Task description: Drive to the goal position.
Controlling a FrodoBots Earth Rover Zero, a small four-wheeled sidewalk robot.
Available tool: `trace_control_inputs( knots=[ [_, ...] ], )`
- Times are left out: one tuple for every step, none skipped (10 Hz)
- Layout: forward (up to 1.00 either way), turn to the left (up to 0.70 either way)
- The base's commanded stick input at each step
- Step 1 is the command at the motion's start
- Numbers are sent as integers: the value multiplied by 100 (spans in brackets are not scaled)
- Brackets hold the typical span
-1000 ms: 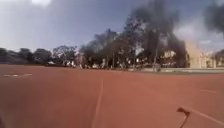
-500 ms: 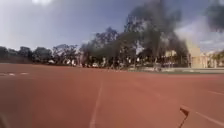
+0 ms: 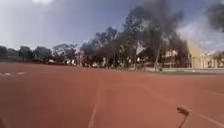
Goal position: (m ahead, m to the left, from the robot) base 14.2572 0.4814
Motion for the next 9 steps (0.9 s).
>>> trace_control_inputs(
  knots=[
    [70,0],
    [70,0],
    [70,0],
    [70,0],
    [70,0],
    [70,0],
    [70,0],
    [70,0],
    [70,0]
  ],
)
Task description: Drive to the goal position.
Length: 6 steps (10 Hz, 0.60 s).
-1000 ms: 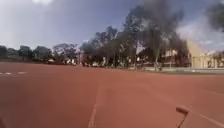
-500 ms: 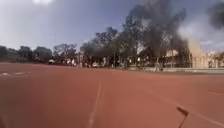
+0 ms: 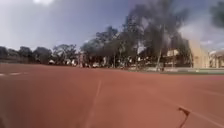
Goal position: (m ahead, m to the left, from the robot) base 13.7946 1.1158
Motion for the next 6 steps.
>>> trace_control_inputs(
  knots=[
    [70,0],
    [70,0],
    [70,0],
    [70,0],
    [70,-12],
    [70,-27]
  ],
)
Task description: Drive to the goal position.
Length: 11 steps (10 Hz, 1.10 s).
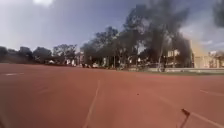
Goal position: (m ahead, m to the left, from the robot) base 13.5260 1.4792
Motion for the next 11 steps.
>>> trace_control_inputs(
  knots=[
    [70,-35],
    [70,-35],
    [70,0],
    [70,0],
    [70,0],
    [70,0],
    [70,0],
    [70,0],
    [70,0],
    [70,0],
    [70,0]
  ],
)
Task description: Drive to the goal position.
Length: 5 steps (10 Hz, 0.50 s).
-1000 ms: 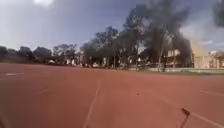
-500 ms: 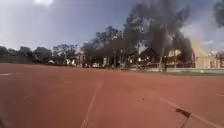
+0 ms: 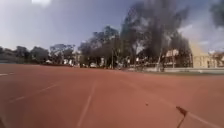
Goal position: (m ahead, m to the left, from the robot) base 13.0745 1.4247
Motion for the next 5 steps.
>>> trace_control_inputs(
  knots=[
    [70,0],
    [70,0],
    [70,0],
    [70,0],
    [70,0]
  ],
)
